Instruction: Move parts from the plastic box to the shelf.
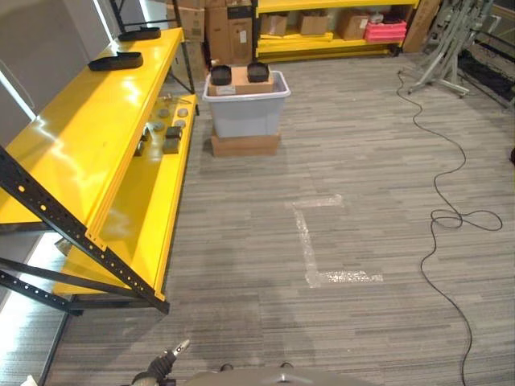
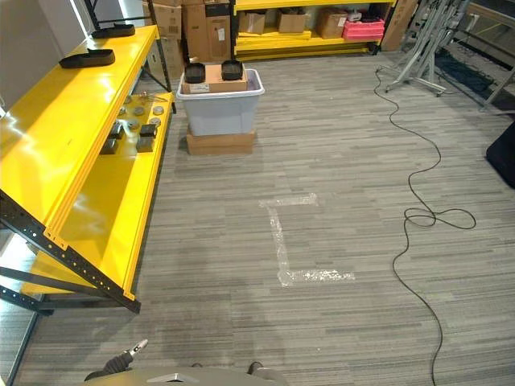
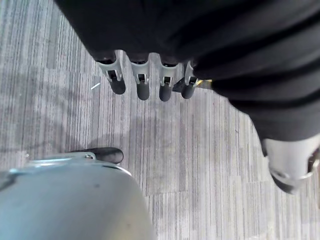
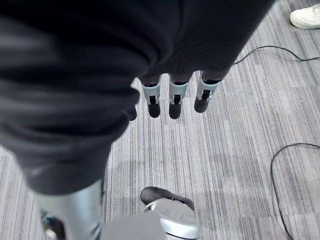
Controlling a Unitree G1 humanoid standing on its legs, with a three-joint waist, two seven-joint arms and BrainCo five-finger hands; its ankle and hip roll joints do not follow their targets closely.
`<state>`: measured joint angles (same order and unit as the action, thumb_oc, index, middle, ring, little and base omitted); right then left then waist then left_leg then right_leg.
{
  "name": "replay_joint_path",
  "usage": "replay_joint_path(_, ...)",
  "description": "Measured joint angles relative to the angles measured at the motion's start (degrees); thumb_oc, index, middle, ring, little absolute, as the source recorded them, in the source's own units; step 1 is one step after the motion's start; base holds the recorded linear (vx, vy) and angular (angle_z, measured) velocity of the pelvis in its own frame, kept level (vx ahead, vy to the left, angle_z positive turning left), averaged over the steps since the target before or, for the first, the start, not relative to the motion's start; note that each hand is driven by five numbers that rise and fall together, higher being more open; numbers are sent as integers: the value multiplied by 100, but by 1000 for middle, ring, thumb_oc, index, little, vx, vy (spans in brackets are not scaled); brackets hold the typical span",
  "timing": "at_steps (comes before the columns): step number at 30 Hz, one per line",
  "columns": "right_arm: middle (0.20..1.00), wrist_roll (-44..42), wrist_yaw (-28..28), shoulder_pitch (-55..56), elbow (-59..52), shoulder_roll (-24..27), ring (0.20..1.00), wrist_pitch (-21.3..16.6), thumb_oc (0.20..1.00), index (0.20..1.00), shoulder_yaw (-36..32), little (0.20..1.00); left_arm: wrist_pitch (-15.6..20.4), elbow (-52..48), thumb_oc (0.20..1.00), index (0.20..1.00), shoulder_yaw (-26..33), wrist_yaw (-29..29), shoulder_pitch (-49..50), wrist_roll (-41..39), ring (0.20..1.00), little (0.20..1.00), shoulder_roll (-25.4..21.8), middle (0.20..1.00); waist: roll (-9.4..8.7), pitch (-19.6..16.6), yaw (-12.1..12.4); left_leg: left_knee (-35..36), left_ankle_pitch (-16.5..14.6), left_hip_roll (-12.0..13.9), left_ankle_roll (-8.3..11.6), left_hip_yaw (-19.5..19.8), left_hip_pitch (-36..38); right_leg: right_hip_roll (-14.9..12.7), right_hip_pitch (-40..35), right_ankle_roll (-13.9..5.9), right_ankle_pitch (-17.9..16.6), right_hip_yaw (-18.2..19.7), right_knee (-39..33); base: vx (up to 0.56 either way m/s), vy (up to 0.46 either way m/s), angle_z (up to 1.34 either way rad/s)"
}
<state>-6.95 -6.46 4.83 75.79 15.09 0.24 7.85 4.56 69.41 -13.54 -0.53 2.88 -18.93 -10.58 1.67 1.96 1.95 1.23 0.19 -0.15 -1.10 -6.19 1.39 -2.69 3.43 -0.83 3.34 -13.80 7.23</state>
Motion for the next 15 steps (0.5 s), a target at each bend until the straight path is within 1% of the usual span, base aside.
replay_joint_path(3,1000,0,-1,-2,-3,-3,1000,4,1000,1000,11,1000,-53,35,1000,1000,-1,-53,-6,6,1000,1000,1,1000,-3,9,-9,5,-10,0,8,-1,60,3,-63,-2,-1,3,-14,0,0,0)
replay_joint_path(5,1000,0,2,-9,-5,-3,1000,48,1000,1000,11,1000,-220,123,1000,1000,0,-41,-53,-14,1000,1000,3,1000,-2,8,-8,0,-29,1,20,0,64,3,-67,-2,0,6,-11,15,-2,0)
replay_joint_path(7,1000,4,9,-47,73,-4,1000,189,1000,1000,12,1000,-462,203,1000,1000,13,-30,-41,-151,1000,1000,5,1000,-4,6,14,2,-56,2,31,5,73,3,-96,-2,0,2,-20,38,-9,2)
replay_joint_path(15,1000,47,-37,-96,152,-4,1000,385,1000,1000,108,1000,-514,318,1000,1000,32,-41,-44,-98,1000,1000,-5,1000,-95,-80,19,-2,-58,1,20,-11,143,12,-165,2,-4,19,-54,21,-8,-1)
